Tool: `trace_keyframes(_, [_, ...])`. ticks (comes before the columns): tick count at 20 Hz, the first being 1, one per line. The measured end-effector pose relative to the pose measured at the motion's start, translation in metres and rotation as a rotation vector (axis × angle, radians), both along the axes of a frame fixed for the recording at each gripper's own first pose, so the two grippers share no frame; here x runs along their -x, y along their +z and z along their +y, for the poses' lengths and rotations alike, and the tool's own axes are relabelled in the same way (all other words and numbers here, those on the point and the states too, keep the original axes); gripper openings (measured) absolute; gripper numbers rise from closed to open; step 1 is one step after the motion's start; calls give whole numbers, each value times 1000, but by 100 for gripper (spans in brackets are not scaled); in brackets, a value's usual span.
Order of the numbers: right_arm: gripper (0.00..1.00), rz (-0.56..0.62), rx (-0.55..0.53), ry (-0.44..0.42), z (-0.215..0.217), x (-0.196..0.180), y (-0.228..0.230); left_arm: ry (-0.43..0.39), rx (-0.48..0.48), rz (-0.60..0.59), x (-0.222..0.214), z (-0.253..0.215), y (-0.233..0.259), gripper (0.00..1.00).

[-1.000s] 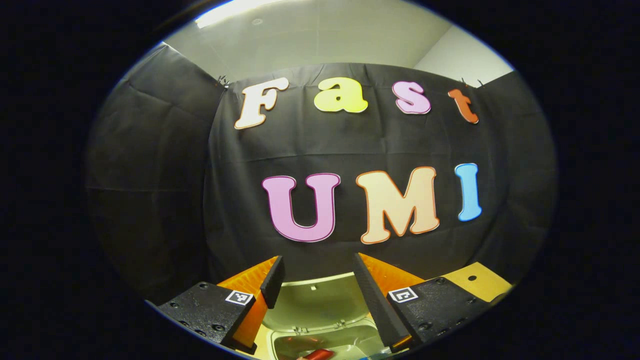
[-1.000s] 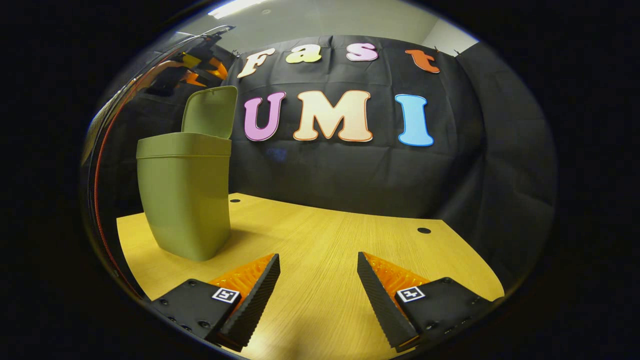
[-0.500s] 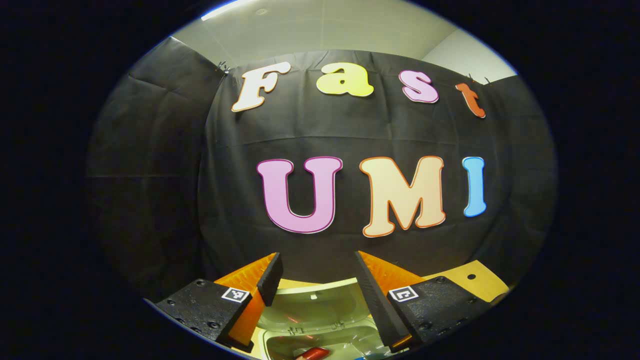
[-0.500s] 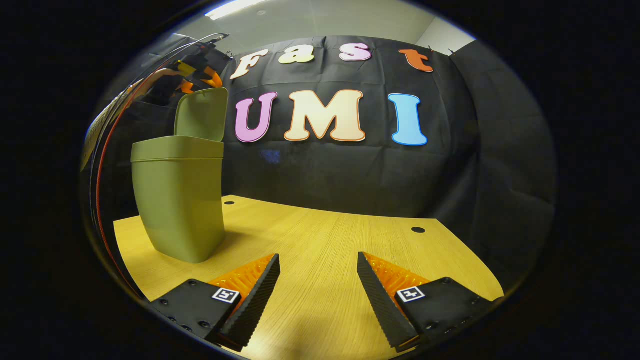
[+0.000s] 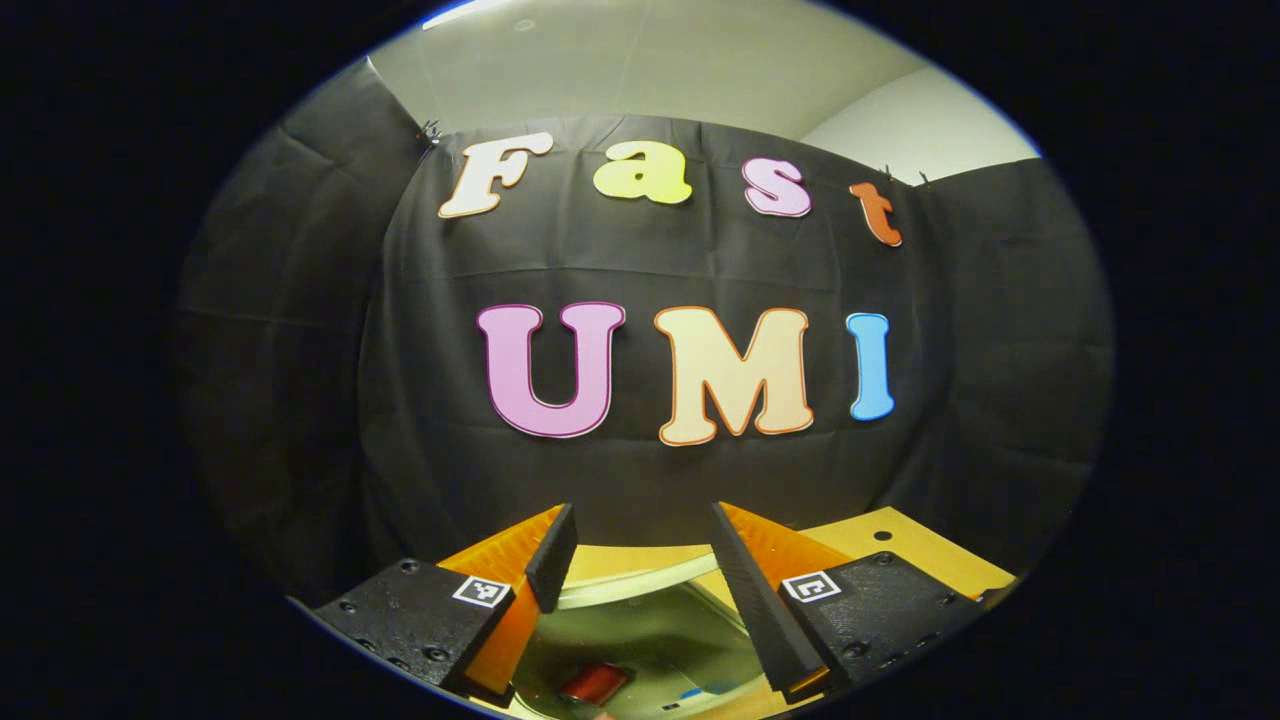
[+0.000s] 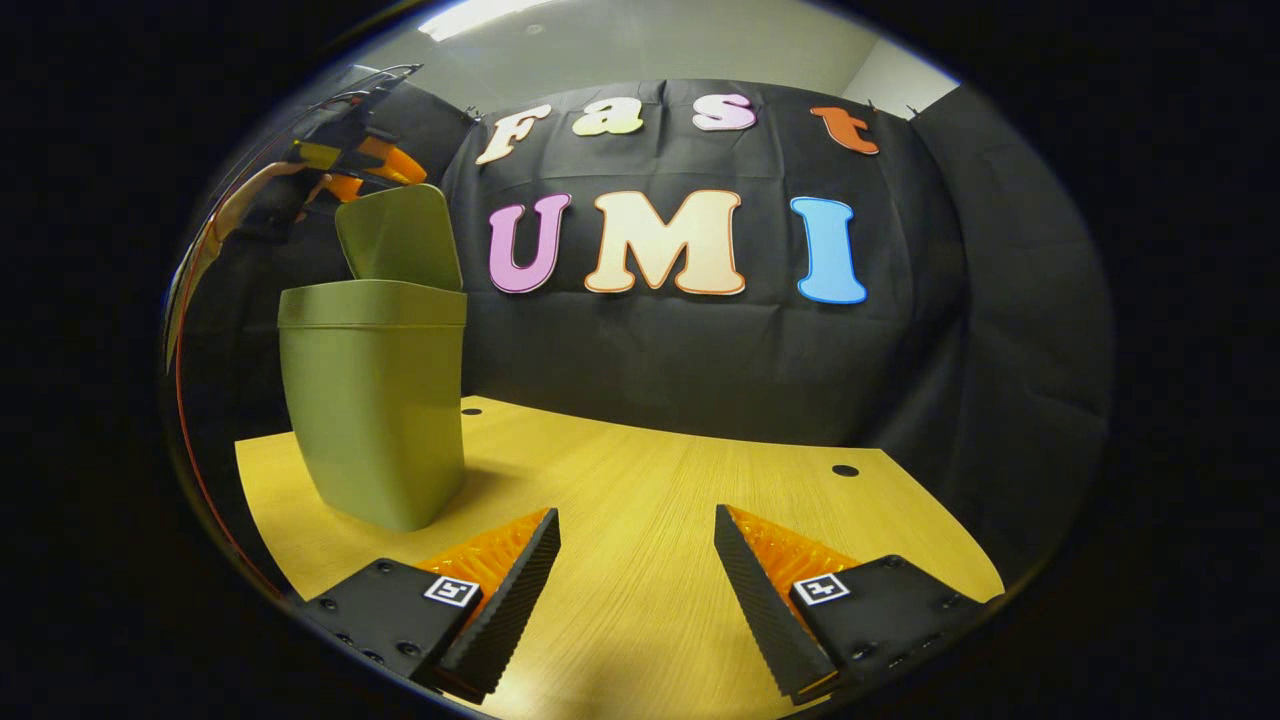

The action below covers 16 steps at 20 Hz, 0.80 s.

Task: Press the lid of the desktop garbage bin to open it, pick up the crumpled paper on the desktop and throw it into the bin, then pick up the pop can on the desktop and drop it into the bin, and finally close the garbage bin lid.

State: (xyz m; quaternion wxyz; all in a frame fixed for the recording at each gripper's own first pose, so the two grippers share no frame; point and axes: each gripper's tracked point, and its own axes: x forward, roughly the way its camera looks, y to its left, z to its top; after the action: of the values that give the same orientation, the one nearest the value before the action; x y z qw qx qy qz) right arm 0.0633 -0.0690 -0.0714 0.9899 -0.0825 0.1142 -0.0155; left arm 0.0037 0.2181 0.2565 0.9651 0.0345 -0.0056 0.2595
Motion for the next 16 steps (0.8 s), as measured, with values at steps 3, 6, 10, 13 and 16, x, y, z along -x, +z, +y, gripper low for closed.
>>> trace_keyframes(3, [98,2,-2,11,7,1,2,-22,-11,11,13,-19,-27,87])
trace_keyframes(6, [98,9,0,22,14,4,3,-20,39,23,25,-27,-55,83])
trace_keyframes(10, [98,20,2,23,17,7,1,-3,30,6,39,-31,-79,84])
trace_keyframes(13, [98,33,-6,16,17,8,-1,5,27,20,40,-37,-99,84])
trace_keyframes(16, [98,41,-5,18,19,10,-2,26,-13,12,36,-37,-106,88])
